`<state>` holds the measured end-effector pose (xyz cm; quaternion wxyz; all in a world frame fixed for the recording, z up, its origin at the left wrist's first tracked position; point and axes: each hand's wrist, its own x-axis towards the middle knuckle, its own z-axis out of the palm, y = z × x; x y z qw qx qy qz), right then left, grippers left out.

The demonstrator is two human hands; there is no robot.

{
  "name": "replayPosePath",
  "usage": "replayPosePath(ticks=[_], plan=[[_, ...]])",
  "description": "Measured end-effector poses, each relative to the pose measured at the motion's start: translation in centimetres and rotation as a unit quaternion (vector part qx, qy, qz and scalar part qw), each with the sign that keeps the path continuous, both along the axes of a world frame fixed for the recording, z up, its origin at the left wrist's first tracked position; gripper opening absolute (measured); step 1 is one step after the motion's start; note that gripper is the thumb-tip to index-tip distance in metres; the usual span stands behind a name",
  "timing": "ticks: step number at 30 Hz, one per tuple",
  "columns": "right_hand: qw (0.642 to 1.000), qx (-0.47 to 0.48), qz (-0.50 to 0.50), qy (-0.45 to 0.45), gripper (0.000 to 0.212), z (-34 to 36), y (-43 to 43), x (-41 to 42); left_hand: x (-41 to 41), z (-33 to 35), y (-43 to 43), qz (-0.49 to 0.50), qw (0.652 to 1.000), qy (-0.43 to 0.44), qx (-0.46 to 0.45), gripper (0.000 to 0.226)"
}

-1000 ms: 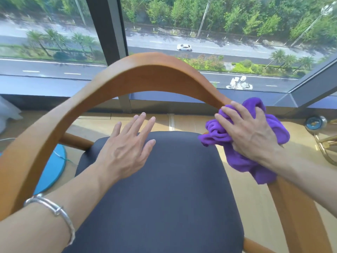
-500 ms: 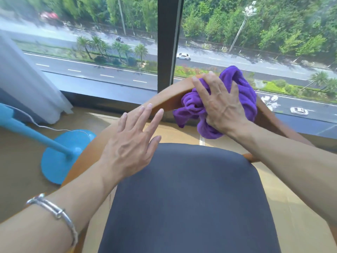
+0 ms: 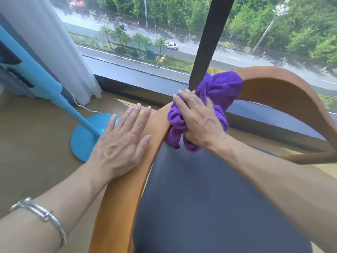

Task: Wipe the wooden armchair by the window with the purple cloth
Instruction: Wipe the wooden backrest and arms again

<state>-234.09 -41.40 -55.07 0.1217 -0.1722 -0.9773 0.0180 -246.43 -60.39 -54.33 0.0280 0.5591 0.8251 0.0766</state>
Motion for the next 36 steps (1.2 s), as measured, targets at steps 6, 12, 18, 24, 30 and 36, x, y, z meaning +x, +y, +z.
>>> replayPosePath(ticks=[6,12,18,24,30,36], plan=[[0.995,-0.032,0.097,0.004,0.082,0.1,-5.0,1.1,1.0,-0.4,-3.3,0.022,1.0,-0.008,-0.001,0.063],[0.986,-0.067,0.155,0.001,0.088,-0.3,-10.8,3.3,3.3,-0.4,-5.6,0.023,1.0,-0.012,0.016,0.06],[0.98,-0.08,0.182,0.011,0.081,-0.4,-11.9,4.1,5.3,-0.7,-7.9,0.047,0.998,-0.018,0.021,0.06],[0.976,-0.058,0.209,0.027,0.067,0.0,-14.4,5.4,8.1,-0.6,-10.7,0.095,0.994,-0.044,0.023,0.061],[0.975,-0.052,0.216,0.014,0.075,0.1,-18.4,7.8,10.7,-0.5,-14.8,0.105,0.992,-0.064,0.022,0.062],[0.973,-0.078,0.213,-0.036,0.079,0.8,-22.4,10.2,12.2,-0.6,-18.9,0.056,0.997,-0.055,0.016,0.061]])
